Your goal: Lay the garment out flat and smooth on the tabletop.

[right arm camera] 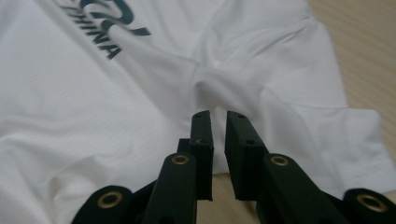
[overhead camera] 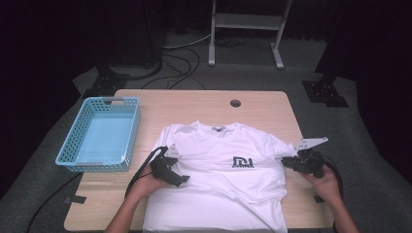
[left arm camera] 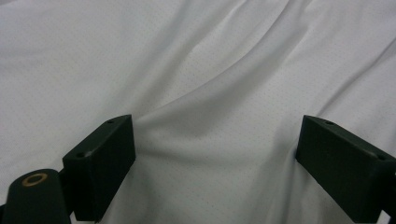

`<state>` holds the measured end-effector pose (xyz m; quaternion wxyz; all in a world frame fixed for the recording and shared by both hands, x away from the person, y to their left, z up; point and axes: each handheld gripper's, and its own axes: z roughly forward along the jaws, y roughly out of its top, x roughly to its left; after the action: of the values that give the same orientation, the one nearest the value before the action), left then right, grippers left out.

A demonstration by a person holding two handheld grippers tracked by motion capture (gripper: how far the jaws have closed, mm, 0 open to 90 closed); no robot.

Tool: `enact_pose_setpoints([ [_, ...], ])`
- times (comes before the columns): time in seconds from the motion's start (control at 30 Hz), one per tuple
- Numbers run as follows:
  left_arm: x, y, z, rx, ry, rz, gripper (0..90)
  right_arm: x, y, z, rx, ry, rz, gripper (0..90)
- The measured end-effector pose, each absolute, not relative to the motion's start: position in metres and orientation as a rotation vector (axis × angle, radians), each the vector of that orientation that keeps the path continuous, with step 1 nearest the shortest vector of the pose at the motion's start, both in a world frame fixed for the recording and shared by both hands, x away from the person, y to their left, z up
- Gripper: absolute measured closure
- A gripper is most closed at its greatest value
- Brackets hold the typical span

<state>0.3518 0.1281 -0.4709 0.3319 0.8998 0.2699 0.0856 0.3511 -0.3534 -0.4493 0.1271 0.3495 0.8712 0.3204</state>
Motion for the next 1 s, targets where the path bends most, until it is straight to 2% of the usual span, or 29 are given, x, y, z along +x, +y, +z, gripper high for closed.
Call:
enact_pose_setpoints([
  [0.17,0.35,0.127,-0.471,2.35,0.702,0.226,10.7,0.345,-0.345,-0.464,1.025,2.581,0.892,84.1],
  [0.3,0.348,0.126,-0.472,2.345,0.699,0.23,10.5,0.335,-0.344,-0.462,1.057,2.598,0.867,83.9],
  [0.57,0.345,0.126,-0.473,2.338,0.683,0.228,10.5,0.298,-0.342,-0.457,1.003,2.713,0.912,77.3],
  [0.8,0.345,0.126,-0.473,2.335,0.683,0.221,10.6,0.312,-0.354,-0.462,1.137,2.586,0.949,78.9],
  [1.0,0.346,0.126,-0.472,2.338,0.681,0.219,10.5,0.332,-0.355,-0.462,1.156,2.525,0.828,81.0],
])
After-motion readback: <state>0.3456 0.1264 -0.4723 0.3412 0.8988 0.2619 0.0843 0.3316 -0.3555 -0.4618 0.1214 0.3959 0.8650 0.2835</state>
